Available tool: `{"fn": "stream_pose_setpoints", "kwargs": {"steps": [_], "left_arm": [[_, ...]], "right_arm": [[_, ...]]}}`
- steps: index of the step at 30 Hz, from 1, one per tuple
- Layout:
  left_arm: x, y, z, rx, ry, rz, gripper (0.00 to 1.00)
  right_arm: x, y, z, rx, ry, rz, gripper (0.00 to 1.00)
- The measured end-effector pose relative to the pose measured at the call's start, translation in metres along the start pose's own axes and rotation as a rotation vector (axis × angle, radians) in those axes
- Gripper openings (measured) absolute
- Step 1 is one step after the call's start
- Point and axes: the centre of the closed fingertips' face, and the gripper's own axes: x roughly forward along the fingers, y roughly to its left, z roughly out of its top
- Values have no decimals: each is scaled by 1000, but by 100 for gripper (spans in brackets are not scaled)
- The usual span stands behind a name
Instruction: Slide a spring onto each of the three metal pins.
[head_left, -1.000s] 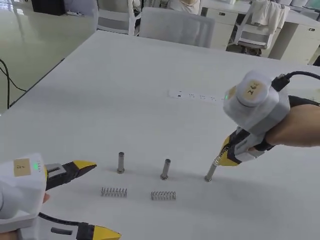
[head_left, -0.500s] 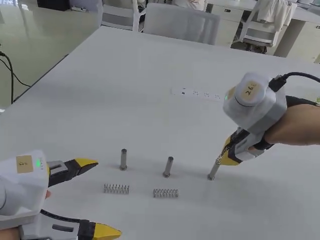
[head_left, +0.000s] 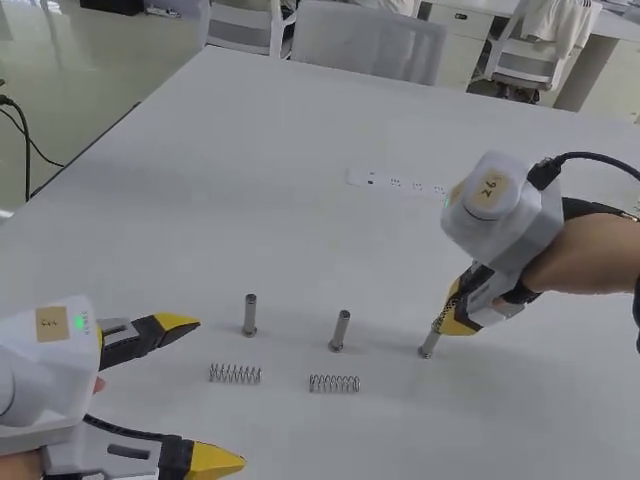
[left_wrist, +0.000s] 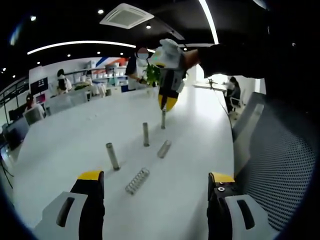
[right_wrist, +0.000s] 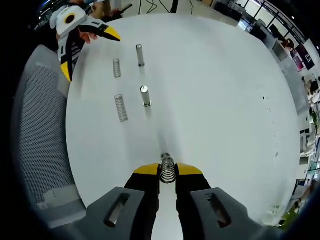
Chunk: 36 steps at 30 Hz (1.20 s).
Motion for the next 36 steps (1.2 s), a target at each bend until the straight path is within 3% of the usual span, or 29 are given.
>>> {"fn": "stream_pose_setpoints", "kwargs": {"steps": [24,36], "left_arm": [[-1,1,-1,-10,-4,3,81],[-1,0,-1,-10,-4,-2,80]], "right_arm": [[38,7,-3,35,36,37,9],[43,9,-7,53,41,40,9]]}}
